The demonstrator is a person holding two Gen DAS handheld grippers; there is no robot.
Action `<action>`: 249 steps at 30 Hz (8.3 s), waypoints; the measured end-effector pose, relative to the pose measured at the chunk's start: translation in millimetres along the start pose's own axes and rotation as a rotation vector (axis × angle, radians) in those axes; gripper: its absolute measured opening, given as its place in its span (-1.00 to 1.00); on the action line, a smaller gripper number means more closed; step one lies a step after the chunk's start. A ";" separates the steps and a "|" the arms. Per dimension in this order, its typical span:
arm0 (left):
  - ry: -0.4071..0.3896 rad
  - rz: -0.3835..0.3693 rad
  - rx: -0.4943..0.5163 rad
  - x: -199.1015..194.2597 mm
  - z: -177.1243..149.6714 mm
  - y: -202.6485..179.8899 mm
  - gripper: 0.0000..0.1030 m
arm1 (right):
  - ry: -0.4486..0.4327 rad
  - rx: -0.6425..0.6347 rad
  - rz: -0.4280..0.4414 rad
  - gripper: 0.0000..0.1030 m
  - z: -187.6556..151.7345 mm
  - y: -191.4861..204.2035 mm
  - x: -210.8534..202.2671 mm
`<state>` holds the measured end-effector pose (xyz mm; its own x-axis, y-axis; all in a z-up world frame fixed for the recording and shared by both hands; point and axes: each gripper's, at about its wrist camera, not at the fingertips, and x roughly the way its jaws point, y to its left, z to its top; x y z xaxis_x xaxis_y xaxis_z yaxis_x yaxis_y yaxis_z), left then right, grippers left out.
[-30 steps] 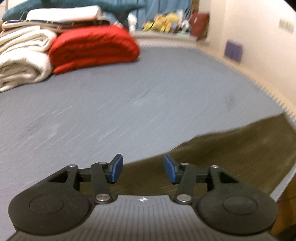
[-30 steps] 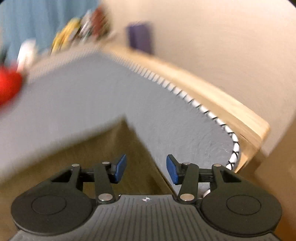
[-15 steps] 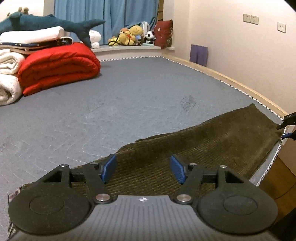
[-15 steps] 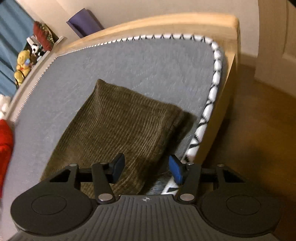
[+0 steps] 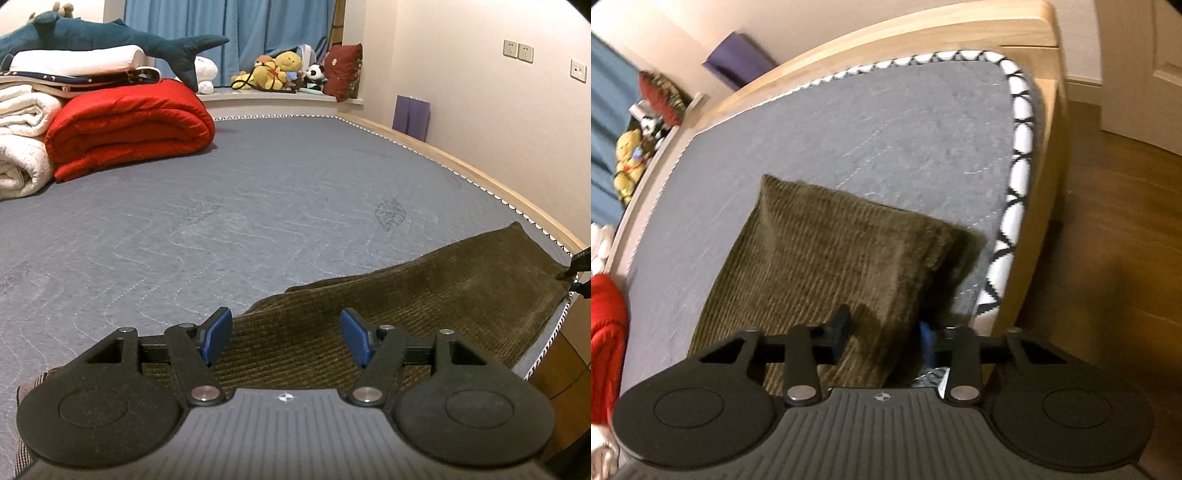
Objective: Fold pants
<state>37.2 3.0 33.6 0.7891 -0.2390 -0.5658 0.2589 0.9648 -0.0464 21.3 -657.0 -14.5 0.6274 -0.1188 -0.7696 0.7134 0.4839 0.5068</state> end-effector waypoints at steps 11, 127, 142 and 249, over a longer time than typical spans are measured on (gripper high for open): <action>-0.002 0.043 0.001 -1.8 -5.2 1.6 0.37 | -0.099 0.002 -0.006 -0.72 -5.1 22.4 -20.1; 0.020 -0.399 -0.138 8.5 11.5 14.5 0.74 | -0.387 -1.273 0.267 -0.46 -403.0 214.6 -156.3; 0.091 -0.334 -0.255 9.7 9.5 45.2 -0.50 | -0.633 -1.862 0.536 -0.46 -563.4 226.5 -201.2; 0.230 -0.004 -0.019 67.6 -6.6 68.1 0.25 | 0.175 -1.284 0.352 0.16 -321.8 346.3 32.2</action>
<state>104.5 53.3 -13.3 0.6396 -0.2135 -0.7385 0.2493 0.9663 -0.0634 188.1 -214.3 11.3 0.5989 0.2443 -0.7626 -0.3324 0.9423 0.0408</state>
